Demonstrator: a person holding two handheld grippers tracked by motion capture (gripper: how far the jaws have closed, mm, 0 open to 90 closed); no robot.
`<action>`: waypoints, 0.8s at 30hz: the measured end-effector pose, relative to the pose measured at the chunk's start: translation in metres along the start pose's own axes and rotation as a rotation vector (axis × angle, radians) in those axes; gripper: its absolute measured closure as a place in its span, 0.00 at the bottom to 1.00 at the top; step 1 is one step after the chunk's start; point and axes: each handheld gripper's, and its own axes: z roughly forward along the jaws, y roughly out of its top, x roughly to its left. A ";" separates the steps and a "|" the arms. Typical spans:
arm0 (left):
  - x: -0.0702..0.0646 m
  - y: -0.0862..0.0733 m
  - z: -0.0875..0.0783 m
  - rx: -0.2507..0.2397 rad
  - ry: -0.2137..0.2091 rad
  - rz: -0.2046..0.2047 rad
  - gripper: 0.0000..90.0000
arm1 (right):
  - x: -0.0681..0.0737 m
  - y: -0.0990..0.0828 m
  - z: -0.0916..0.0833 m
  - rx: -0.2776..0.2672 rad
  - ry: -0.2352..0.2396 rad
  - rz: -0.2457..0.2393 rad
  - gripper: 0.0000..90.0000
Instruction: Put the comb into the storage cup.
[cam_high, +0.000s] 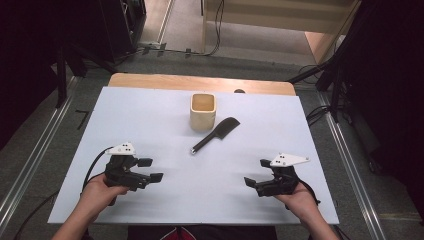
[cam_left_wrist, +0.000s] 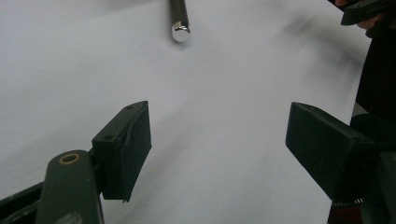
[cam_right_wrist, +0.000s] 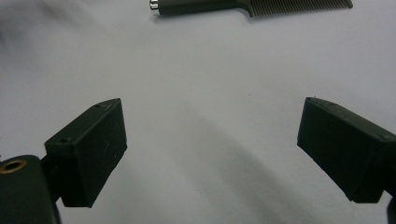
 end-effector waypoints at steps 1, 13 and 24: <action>0.000 0.000 0.000 -0.001 0.004 -0.001 0.26 | 0.000 0.000 0.000 0.000 0.000 0.000 0.08; 0.003 0.007 -0.003 0.007 -0.010 -0.052 0.22 | 0.000 0.000 0.000 0.001 -0.001 -0.001 0.07; -0.001 0.021 0.004 0.004 -0.002 -0.021 0.22 | 0.000 -0.002 -0.001 0.005 -0.007 0.002 0.08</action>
